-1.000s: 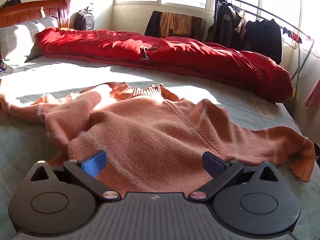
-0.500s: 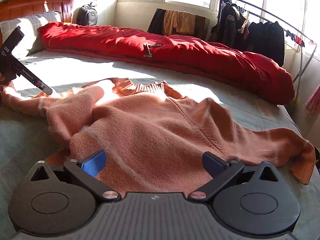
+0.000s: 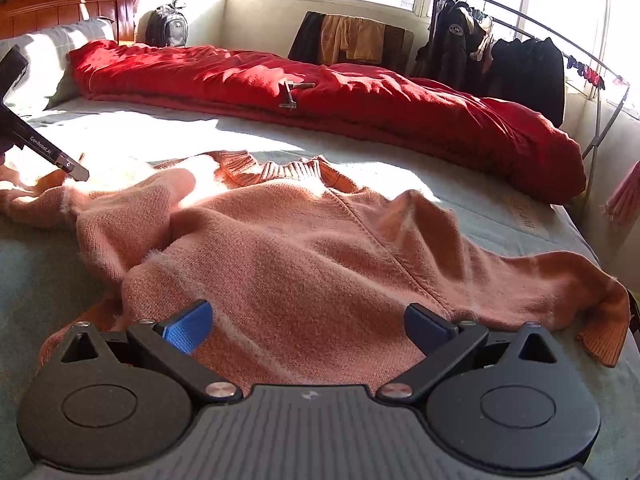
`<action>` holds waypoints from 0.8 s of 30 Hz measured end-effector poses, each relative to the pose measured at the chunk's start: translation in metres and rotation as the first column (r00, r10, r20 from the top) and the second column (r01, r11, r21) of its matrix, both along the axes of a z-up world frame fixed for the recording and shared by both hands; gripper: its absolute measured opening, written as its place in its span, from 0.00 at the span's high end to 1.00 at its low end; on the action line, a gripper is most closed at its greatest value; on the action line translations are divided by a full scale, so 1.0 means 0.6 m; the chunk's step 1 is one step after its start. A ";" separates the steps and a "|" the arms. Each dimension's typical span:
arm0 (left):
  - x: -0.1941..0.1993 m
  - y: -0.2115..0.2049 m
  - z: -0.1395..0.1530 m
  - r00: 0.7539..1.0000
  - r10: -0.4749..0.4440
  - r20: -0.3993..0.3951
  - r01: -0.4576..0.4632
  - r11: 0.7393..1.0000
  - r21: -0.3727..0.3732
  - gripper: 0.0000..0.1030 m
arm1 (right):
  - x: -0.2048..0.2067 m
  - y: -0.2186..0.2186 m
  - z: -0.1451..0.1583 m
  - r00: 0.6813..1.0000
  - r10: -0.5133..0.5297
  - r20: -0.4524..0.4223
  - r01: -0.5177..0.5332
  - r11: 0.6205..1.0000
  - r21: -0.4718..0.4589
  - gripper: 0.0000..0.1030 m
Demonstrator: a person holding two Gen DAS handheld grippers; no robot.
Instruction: Fold clothes
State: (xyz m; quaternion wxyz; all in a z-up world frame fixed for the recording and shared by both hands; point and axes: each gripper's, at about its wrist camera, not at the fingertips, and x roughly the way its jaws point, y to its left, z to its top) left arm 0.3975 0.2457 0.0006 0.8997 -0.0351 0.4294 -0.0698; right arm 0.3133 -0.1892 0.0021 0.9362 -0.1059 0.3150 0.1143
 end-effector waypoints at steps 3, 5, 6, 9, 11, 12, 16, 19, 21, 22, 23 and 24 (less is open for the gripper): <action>0.017 0.015 0.024 0.999 0.040 0.025 -0.040 0.999 0.001 0.88 | -0.002 -0.005 0.002 1.000 -0.010 0.010 0.010 1.000 -0.001 0.00; 0.029 0.013 0.031 0.998 0.052 0.033 -0.053 0.997 0.047 0.87 | -0.003 -0.011 0.002 1.000 -0.024 0.010 0.024 1.000 0.002 0.00; 0.036 0.016 0.032 0.997 0.067 0.028 -0.068 0.996 0.058 0.87 | -0.004 -0.014 0.002 0.999 -0.032 0.009 0.032 0.999 0.003 0.00; 0.056 0.029 0.031 0.992 0.121 0.018 -0.123 0.987 0.100 0.86 | -0.008 -0.025 0.004 0.998 -0.055 0.014 0.055 0.998 0.007 0.00; 0.071 0.044 0.023 0.984 0.181 0.005 -0.180 0.977 0.118 0.86 | -0.012 -0.034 0.006 0.997 -0.071 0.019 0.071 0.997 0.011 0.00; 0.080 0.051 0.016 0.979 0.205 -0.006 -0.203 0.972 0.114 0.85 | -0.014 -0.038 0.007 0.997 -0.080 0.022 0.079 0.997 0.012 0.00; 0.115 0.051 -0.025 0.970 0.238 -0.054 -0.227 0.961 0.161 0.84 | -0.018 -0.056 0.005 0.994 -0.112 0.011 0.111 0.993 0.025 0.00; 0.123 0.038 -0.054 0.968 0.237 -0.083 -0.220 0.960 0.174 0.80 | -0.022 -0.064 -0.001 0.993 -0.120 -0.015 0.120 0.992 0.044 0.00; 0.121 0.028 -0.064 0.971 0.224 -0.079 -0.205 0.958 0.202 0.78 | -0.024 -0.065 -0.006 0.993 -0.114 -0.028 0.115 0.993 0.034 0.00; 0.118 0.028 -0.062 0.972 0.223 -0.077 -0.204 0.958 0.202 0.77 | -0.025 -0.065 -0.009 0.993 -0.110 -0.035 0.111 0.993 0.028 0.00; 0.114 0.028 -0.059 0.972 0.223 -0.075 -0.205 0.958 0.199 0.77 | -0.026 -0.066 -0.012 0.993 -0.109 -0.040 0.110 0.994 0.020 0.00; 0.108 0.030 -0.053 0.972 0.225 -0.067 -0.208 0.959 0.195 0.77 | -0.027 -0.066 -0.015 0.993 -0.110 -0.045 0.110 0.994 0.012 0.00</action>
